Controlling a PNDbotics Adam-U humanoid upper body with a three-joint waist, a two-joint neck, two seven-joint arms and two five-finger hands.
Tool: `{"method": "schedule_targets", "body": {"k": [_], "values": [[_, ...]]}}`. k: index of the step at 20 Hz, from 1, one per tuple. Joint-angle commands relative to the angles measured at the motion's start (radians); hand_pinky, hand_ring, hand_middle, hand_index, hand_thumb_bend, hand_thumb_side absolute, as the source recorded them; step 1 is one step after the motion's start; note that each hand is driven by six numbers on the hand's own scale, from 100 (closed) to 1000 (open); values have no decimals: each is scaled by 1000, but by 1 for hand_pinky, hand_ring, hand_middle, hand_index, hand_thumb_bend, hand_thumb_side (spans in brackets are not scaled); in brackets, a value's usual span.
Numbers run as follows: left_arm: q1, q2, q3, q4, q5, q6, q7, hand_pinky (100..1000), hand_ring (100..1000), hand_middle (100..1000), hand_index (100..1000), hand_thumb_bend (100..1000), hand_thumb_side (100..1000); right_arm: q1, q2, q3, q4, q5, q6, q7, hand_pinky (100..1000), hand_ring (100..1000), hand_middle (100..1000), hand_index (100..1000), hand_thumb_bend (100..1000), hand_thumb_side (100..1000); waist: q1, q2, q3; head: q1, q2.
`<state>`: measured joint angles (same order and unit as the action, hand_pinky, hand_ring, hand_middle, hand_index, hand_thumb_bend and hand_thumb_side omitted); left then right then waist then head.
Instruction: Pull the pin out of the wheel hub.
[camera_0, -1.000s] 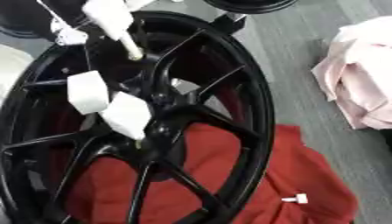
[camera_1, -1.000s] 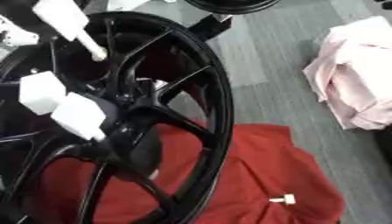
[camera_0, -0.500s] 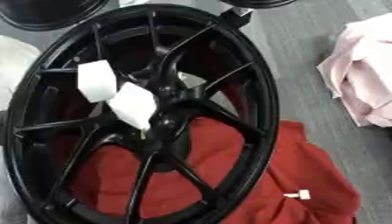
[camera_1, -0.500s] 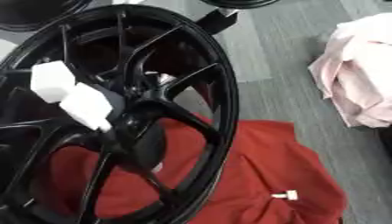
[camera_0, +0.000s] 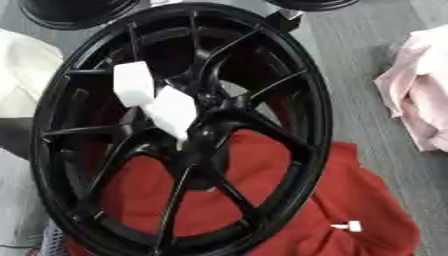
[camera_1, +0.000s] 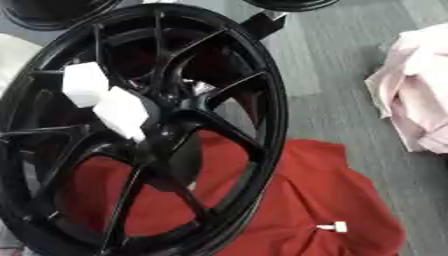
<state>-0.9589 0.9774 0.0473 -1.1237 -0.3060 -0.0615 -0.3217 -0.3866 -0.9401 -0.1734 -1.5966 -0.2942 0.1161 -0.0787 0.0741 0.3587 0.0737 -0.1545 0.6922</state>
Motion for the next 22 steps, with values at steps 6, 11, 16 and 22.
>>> {"method": "schedule_targets", "body": {"k": [6, 11, 16, 22], "values": [[99, 89, 73, 174, -19, 41, 146, 699, 473, 263, 398, 100, 118, -15, -38, -19, -9, 6, 1, -10, 839, 772, 717, 739, 100, 851, -16, -34, 3, -7, -17], [151, 68, 63, 227, -4, 39, 163, 702, 486, 280, 416, 100, 111, -24, -29, -15, -11, 7, 4, -10, 838, 773, 718, 740, 100, 856, -25, -33, 2, -6, -27], [185, 51, 52, 261, -7, 49, 109, 823, 790, 739, 801, 160, 343, -28, -24, -14, -12, 10, 6, -9, 838, 772, 718, 739, 100, 858, -29, -31, 0, -5, -36], [193, 49, 56, 260, -2, 46, 44, 840, 834, 798, 861, 312, 596, -28, -21, -12, -10, 8, 7, -10, 838, 772, 717, 739, 100, 860, -29, -29, 4, -6, -41]]}}
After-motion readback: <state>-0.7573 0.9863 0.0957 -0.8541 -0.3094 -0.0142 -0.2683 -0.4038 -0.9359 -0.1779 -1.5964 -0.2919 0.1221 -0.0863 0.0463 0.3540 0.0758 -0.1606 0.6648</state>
